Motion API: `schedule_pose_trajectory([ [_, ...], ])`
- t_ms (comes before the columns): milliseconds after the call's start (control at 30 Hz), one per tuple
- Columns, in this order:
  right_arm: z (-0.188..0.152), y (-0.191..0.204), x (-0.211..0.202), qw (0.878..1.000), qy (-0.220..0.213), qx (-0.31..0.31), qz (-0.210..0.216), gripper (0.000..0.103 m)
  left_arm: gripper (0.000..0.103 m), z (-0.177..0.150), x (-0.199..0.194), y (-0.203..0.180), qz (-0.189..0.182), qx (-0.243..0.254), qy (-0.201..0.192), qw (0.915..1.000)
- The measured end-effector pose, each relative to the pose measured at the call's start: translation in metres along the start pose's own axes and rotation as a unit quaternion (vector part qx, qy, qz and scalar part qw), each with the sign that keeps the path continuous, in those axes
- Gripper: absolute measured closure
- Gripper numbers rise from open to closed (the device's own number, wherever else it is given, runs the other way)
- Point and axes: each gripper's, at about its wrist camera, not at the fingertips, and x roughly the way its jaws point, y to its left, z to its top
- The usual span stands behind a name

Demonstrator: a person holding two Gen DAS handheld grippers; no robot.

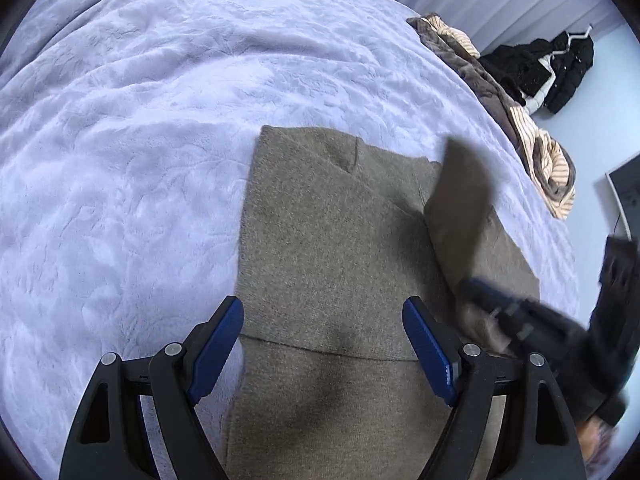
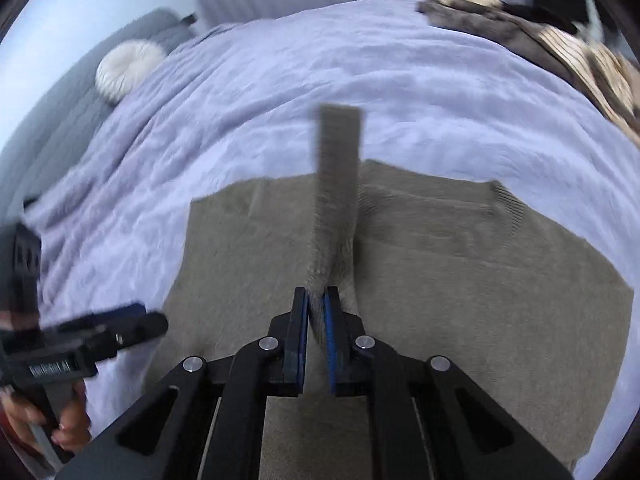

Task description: Fold small clothes

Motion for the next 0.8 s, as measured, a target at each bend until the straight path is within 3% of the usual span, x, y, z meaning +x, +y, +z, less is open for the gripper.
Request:
schedule_pose_trajectory([
  [100, -0.019, 0.026, 0.027, 0.996, 0.062, -0.056, -0.013, 0.094, 0.02, 0.001, 0.005, 0.003, -0.011, -0.006, 0.011, 0.9999],
  [167, -0.029, 0.032, 0.032, 0.995, 0.077, -0.066, -0.021, 0.093, 0.02, 0.001, 0.013, 0.003, -0.021, -0.008, 0.026, 0.9994],
  [200, -0.034, 0.031, 0.028, 0.995, 0.075, -0.067, -0.021, 0.089, 0.02, 0.001, 0.018, 0.001, -0.024, -0.008, 0.035, 0.9991],
  [233, -0.038, 0.028, 0.022, 0.995, 0.074, -0.06, -0.017, 0.077, 0.02, 0.001, 0.023, -0.001, -0.024, -0.007, 0.041, 0.9988],
  [300, -0.046, 0.012, 0.008, 0.997, 0.074, -0.024, -0.001, 0.06, 0.02, 0.003, 0.027, -0.005, -0.024, 0.002, 0.046, 0.9987],
  [400, -0.067, -0.034, -0.019, 0.995, 0.069, 0.073, 0.023, 0.059, 0.02, 0.016, 0.034, -0.017, -0.032, 0.013, 0.047, 0.9983],
  [467, -0.084, -0.071, -0.038, 0.985, 0.053, 0.16, 0.038, 0.059, 0.02, 0.026, 0.046, -0.023, -0.037, 0.025, 0.062, 0.9971],
  [533, -0.104, -0.111, -0.057, 0.964, 0.026, 0.261, 0.051, 0.059, 0.02, 0.035, 0.062, -0.026, -0.031, 0.029, 0.081, 0.9958],
  [600, -0.128, -0.152, -0.076, 0.928, -0.01, 0.366, 0.063, 0.059, 0.02, 0.041, 0.074, -0.028, -0.02, 0.032, 0.089, 0.9953],
  [700, -0.163, -0.194, -0.092, 0.872, -0.055, 0.482, 0.065, 0.059, 0.021, 0.045, 0.078, -0.034, -0.011, 0.026, 0.087, 0.9958],
  [733, -0.17, -0.202, -0.093, 0.858, -0.062, 0.506, 0.061, 0.059, 0.024, 0.046, 0.079, -0.036, -0.009, 0.026, 0.088, 0.9957],
  [800, -0.182, -0.214, -0.09, 0.834, -0.07, 0.545, 0.054, 0.059, 0.054, 0.046, 0.08, -0.039, 0.0, 0.034, 0.093, 0.9951],
])
